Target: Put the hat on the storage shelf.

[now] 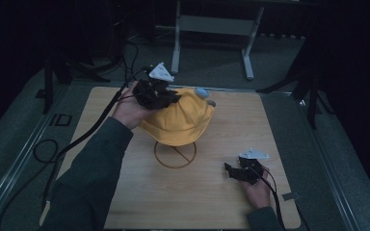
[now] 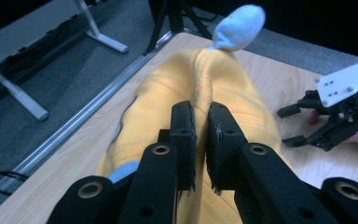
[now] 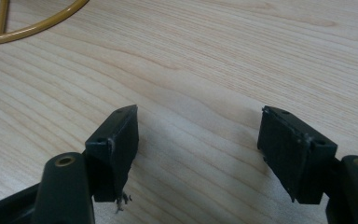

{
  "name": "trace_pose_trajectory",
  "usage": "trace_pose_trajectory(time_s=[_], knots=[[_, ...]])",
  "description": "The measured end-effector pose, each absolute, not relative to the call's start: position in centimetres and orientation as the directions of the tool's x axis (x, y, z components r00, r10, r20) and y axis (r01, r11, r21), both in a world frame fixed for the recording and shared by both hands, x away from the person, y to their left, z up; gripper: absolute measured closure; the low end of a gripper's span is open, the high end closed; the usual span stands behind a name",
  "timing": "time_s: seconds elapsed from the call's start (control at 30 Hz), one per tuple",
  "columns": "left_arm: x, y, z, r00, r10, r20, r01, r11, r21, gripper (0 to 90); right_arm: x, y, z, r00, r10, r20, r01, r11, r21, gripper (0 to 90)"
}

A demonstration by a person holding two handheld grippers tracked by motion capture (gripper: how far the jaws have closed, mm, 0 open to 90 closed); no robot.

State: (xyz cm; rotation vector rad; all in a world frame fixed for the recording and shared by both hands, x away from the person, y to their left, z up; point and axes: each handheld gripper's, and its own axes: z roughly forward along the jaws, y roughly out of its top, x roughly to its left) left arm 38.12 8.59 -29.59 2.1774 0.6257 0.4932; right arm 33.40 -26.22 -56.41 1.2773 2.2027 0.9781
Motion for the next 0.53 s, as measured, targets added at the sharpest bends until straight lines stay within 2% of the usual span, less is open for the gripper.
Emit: trace_pose_trajectory(time_s=[0.13, 0.23, 0.27, 0.3, 0.33, 0.37, 0.43, 0.53], knots=[[38.3, 7.5, -30.3, 0.808, 0.573, 0.134, 0.279, -0.572, 0.771, 80.9, 33.4, -26.2, -56.4, -0.496, 0.868, -0.003, 0.581, 0.334, 0.742, 29.1], [38.5, 7.6, -30.5, 0.796, 0.593, 0.123, 0.288, -0.550, 0.784, 65.4, 33.4, -26.2, -56.4, -0.497, 0.868, -0.003, 0.580, 0.335, 0.742, 29.0], [38.5, 7.7, -30.4, 0.794, 0.597, 0.117, 0.288, -0.538, 0.792, 65.4, 33.4, -26.2, -56.4, -0.497, 0.868, -0.004, 0.580, 0.336, 0.742, 29.0], [38.4, 7.9, -30.2, 0.788, 0.606, 0.111, 0.289, -0.523, 0.801, 58.8, 33.4, -26.2, -56.4, -0.498, 0.867, -0.003, 0.580, 0.336, 0.742, 29.0], [38.3, 8.4, -29.7, 0.780, 0.617, 0.104, 0.288, -0.501, 0.816, 47.8, 33.4, -26.2, -56.4, -0.498, 0.867, -0.004, 0.580, 0.336, 0.742, 29.0], [38.3, 8.4, -29.7, 0.780, 0.617, 0.104, 0.288, -0.501, 0.816, 43.9, 33.4, -26.2, -56.4, -0.498, 0.867, -0.004, 0.580, 0.336, 0.742, 29.0], [38.3, 9.1, -29.2, 0.774, 0.627, 0.091, 0.289, -0.476, 0.830, 38.9, 33.4, -26.2, -56.4, -0.499, 0.867, -0.004, 0.580, 0.336, 0.742, 29.0], [38.1, 10.5, -28.4, 0.760, 0.648, 0.058, 0.293, -0.420, 0.859, 36.5, 33.4, -26.2, -56.4, -0.499, 0.867, -0.004, 0.580, 0.337, 0.742, 29.0]])
